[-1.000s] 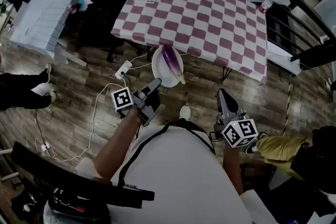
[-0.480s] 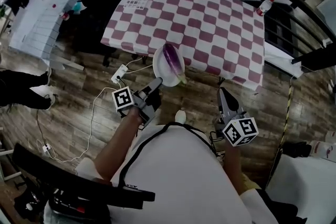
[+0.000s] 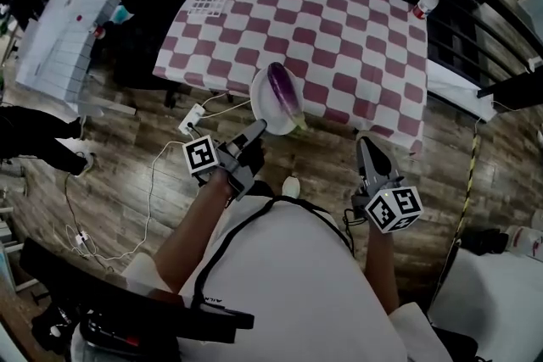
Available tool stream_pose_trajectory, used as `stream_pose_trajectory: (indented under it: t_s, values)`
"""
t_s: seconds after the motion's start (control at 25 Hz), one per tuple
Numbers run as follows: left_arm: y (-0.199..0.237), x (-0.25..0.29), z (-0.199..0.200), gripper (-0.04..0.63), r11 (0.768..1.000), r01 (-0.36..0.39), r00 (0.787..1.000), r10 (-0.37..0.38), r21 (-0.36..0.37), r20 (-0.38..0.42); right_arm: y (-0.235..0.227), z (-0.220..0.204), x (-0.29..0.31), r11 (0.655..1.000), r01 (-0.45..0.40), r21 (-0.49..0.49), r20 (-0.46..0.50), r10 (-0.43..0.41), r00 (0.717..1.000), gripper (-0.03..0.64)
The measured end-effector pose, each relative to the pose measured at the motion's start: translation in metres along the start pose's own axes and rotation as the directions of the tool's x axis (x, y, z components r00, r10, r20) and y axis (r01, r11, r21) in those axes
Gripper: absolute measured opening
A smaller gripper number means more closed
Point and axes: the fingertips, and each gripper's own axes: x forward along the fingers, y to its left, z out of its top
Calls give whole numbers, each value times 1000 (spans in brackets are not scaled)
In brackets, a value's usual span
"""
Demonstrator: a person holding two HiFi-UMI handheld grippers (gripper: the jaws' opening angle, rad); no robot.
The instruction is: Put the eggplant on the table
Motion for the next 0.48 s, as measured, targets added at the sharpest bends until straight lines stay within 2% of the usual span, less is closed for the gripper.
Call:
stream_pose_trajectory:
  t_s: [0.48]
  values:
    - [5,14,7,40,1000,-12,1000,12,-9,12,-16,3,8,1000,-3,-2,-19,3,1000,6]
